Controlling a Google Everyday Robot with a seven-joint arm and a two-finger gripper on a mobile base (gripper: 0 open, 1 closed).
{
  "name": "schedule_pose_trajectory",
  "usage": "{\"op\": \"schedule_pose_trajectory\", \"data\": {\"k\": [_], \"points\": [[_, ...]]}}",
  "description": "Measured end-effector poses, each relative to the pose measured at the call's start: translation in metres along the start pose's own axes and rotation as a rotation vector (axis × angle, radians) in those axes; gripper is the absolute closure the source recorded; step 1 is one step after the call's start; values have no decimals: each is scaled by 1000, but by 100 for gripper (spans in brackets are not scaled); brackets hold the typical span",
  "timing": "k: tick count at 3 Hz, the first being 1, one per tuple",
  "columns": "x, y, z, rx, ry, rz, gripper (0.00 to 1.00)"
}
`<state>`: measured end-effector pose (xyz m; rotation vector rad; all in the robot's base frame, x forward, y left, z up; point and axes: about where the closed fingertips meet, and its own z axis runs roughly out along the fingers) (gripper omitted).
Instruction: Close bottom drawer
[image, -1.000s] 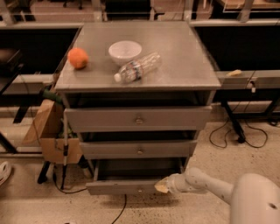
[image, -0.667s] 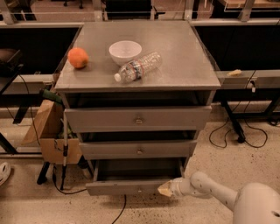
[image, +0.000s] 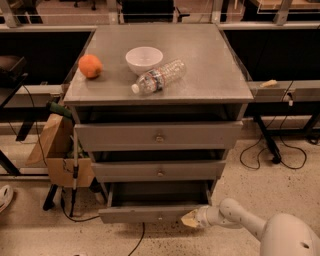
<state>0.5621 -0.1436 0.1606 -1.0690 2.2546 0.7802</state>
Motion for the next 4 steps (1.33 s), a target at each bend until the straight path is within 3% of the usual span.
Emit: {"op": "schedule_pose_trajectory", "data": {"k": [1,4], "points": [[-9,-1,1,6,-5,-18,82],[-49,0,1,18,-37,-49,11]]}}
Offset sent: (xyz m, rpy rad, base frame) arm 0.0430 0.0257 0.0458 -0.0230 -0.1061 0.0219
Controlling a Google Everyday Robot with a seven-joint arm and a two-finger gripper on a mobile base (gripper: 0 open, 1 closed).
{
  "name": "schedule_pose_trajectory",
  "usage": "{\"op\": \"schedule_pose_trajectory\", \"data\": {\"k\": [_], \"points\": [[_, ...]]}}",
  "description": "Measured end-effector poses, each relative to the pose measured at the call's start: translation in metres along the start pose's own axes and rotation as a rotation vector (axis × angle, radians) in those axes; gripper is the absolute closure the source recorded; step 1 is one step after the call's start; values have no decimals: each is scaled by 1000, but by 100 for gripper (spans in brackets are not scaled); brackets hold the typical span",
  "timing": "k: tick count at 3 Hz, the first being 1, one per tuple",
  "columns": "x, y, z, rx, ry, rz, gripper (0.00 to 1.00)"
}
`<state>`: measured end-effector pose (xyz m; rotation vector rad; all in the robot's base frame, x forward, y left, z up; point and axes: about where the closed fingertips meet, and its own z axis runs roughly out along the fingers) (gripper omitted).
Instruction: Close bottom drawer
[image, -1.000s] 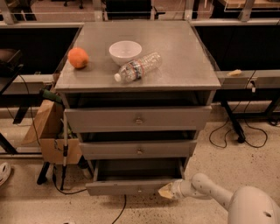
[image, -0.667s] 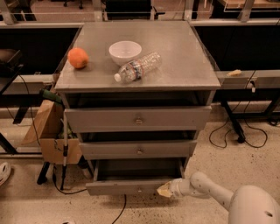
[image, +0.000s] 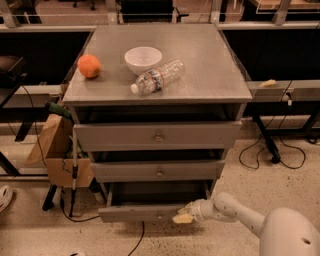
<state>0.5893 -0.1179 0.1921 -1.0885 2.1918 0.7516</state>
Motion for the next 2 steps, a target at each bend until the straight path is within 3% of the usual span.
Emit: {"op": "schedule_pose_trajectory", "data": {"k": [1,2], "points": [[4,7,-2,0,0,0,0],[7,12,-3,-1,0,1,0]]}}
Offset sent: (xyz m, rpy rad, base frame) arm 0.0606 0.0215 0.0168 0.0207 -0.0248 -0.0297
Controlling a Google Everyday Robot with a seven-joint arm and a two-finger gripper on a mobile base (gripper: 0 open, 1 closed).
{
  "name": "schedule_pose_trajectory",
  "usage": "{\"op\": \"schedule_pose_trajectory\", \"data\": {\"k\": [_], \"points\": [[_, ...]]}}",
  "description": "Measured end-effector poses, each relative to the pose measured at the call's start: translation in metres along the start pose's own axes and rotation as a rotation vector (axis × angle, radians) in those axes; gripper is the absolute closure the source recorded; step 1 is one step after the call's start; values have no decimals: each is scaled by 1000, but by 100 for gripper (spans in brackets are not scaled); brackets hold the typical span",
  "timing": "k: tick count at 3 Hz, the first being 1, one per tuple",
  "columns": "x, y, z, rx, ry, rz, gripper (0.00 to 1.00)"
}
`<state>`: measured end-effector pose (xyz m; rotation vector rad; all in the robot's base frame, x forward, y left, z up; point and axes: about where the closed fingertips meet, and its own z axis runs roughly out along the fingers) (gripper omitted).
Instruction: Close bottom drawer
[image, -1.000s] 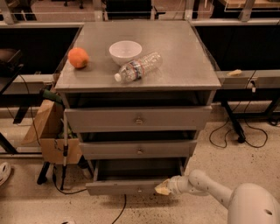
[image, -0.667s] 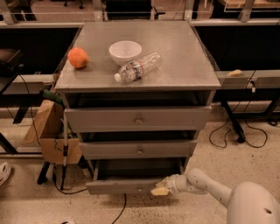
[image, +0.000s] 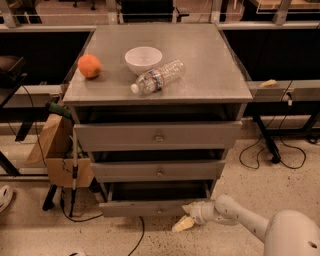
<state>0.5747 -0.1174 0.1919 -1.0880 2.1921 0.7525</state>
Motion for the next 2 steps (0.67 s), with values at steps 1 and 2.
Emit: {"op": "schedule_pose_trajectory", "data": {"k": [1,2], "points": [[0,4,3,-7,-3,10,0],[-1,4,3,-4,-5,11,18]]}}
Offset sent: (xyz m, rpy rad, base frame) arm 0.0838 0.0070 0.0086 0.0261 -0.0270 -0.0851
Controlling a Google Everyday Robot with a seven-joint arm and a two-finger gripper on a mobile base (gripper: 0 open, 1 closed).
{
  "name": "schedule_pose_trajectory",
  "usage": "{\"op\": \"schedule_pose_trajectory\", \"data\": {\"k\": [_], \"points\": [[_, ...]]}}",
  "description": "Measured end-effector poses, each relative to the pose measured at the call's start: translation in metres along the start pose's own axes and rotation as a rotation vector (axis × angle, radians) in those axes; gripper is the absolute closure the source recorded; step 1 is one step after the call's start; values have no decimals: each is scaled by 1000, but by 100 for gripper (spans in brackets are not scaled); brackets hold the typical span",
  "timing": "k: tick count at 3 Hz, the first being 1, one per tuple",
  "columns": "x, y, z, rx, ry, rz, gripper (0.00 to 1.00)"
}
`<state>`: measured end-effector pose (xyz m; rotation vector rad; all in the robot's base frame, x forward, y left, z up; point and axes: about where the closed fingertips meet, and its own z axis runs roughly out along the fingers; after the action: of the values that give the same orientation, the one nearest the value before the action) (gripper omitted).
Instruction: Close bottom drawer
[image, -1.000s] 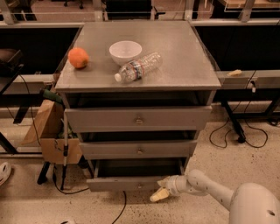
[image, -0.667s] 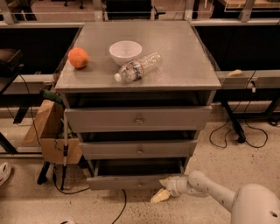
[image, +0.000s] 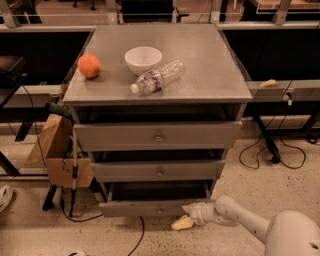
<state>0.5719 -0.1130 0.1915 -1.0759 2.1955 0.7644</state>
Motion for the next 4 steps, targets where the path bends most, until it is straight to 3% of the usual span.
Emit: {"op": "schedule_pose_trajectory", "data": {"k": [1,2,3,4], "points": [[-9,-13,2,17,-11,9,41],[-8,-12,1,17,-11,9,64],[-27,-40,7,49,-23,29,88],[-24,-36,6,50,-24,30,100]]}}
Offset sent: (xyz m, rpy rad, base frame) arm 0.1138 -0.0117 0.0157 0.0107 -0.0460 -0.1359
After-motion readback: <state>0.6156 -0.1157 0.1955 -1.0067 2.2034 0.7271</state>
